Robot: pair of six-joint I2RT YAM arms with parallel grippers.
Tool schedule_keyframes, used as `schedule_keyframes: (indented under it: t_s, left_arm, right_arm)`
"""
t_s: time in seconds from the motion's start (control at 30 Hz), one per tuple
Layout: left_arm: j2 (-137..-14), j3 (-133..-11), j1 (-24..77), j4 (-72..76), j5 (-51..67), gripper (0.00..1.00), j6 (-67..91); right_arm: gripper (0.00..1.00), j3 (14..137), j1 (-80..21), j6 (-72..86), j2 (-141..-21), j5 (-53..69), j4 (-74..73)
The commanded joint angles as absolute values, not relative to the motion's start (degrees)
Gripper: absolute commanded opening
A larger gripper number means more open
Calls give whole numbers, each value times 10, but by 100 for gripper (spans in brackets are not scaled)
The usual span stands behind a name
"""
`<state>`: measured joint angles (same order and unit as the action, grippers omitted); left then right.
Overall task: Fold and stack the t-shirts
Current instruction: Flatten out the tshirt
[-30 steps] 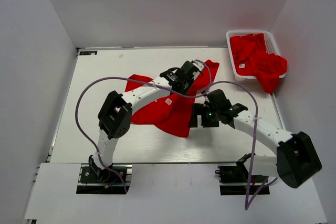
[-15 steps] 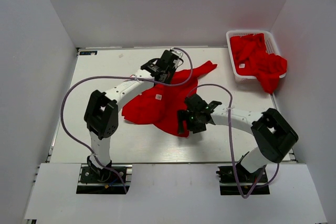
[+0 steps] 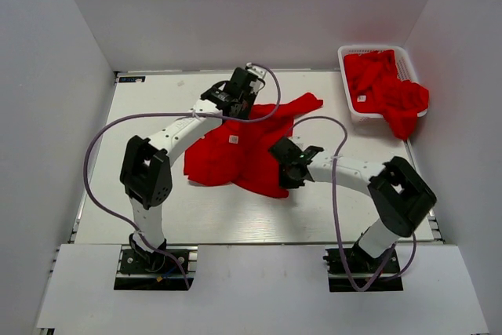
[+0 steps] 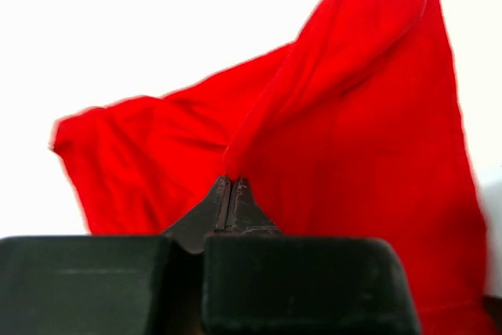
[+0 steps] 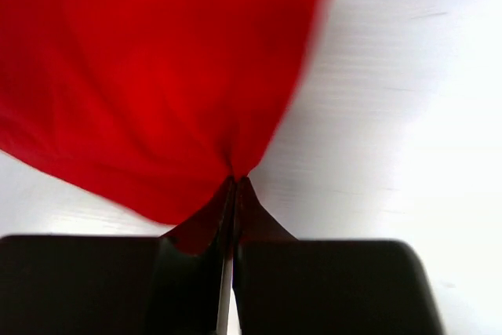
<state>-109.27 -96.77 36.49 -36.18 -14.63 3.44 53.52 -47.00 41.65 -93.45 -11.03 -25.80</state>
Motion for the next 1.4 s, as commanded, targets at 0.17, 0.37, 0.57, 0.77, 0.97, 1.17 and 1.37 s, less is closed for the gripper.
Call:
schedule_keyframes:
  t_s: [0.17, 0.37, 0.57, 0.77, 0.97, 1.17, 1.37]
  left_arm:
    - [-998, -1090, 313, -382, -247, 0, -2]
    - [-929, -1146, 285, -366, -281, 0, -47]
    - [-832, -1165, 279, -336, -336, 0, -90]
    - [-751, -1160, 279, -297, -393, 0, -141]
    - [-651, -1140, 285, -282, -364, 0, -136]
    - [-610, -1145, 285, -309, -296, 0, -107]
    - [-603, -1161, 285, -335, -229, 0, -70]
  right_arm:
    - [0, 577, -419, 389, -733, -452, -374]
    - [0, 670, -376, 245, -655, -540, -367]
    - [0, 764, -353, 82, -583, -596, -288]
    - [0, 822, -349, -89, -520, -628, -173]
    - [0, 873, -352, -140, -447, -597, -85]
    - [0, 946, -353, -229, -450, -592, -84]
    - [0, 947, -354, -228, -449, -567, -85]
